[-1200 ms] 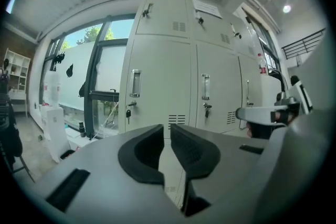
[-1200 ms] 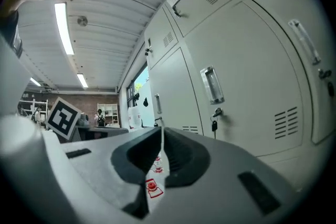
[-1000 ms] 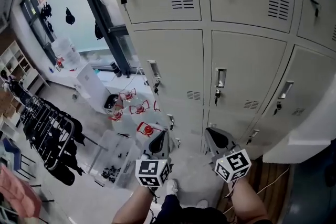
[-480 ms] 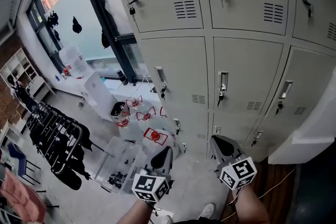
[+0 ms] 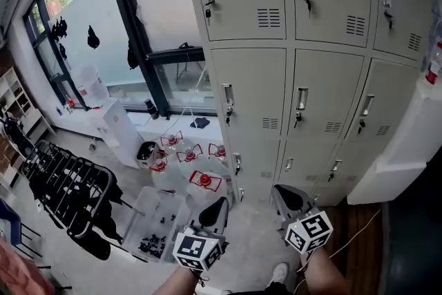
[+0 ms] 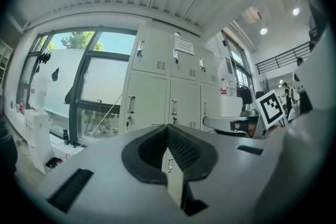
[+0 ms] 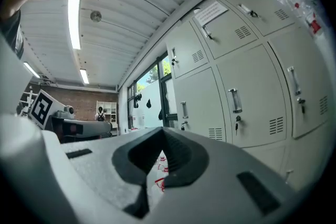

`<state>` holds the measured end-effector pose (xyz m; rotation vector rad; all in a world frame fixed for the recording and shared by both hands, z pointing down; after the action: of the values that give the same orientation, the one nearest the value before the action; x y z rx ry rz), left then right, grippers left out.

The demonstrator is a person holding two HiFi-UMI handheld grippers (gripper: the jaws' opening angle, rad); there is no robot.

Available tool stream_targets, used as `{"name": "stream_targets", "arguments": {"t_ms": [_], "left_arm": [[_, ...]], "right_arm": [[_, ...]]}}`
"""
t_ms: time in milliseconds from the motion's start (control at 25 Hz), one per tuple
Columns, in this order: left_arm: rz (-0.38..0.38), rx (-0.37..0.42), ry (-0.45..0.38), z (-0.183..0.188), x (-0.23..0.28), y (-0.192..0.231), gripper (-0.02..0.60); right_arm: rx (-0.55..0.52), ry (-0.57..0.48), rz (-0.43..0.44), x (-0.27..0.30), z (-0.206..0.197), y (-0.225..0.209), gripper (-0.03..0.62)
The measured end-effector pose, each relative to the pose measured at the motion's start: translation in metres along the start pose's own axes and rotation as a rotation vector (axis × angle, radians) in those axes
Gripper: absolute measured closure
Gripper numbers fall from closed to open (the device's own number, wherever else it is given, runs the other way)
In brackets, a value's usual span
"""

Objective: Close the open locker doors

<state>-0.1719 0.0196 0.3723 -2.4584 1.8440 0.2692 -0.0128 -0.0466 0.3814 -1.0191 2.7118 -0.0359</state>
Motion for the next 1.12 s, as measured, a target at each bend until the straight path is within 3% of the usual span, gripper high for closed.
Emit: {"name": "stream_targets", "arguments": {"t_ms": [240, 480, 720, 1120], "left_arm": [[-0.093, -0.031, -0.002, 0.008, -0.058, 0.013, 0.580], [-0.174, -0.091, 0.024, 0.008, -0.092, -0.003, 0.580], [-0.242, -0.115, 0.018, 0.012, -0.112, -0.047, 0.578], [-0.222, -0.081, 0.031, 0.014, -0.128, -0.140, 0.578]], "right_arm": [[-0.039, -0.015, -0.112, -0.033, 0.006, 0.071, 0.592], [-0.082, 0.019, -0.229, -0.087, 0.011, 0.111, 0.592], [-0.127, 0.019, -0.303, -0.144, 0.030, 0.119, 0.592], [-0.104, -0.010, -0.271, -0.222, 0.059, 0.096, 0.592]]}}
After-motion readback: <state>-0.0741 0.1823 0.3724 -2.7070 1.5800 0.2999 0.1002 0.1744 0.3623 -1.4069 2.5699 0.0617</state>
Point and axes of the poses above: the fingertips, and each gripper's own axes: x forward along the fingers, y to its left, z out of its top, the point moved 3 cm from there along -x, backward along the fingers, and after that the axes turned 11 degrees about -y, right-handed, at the moved point
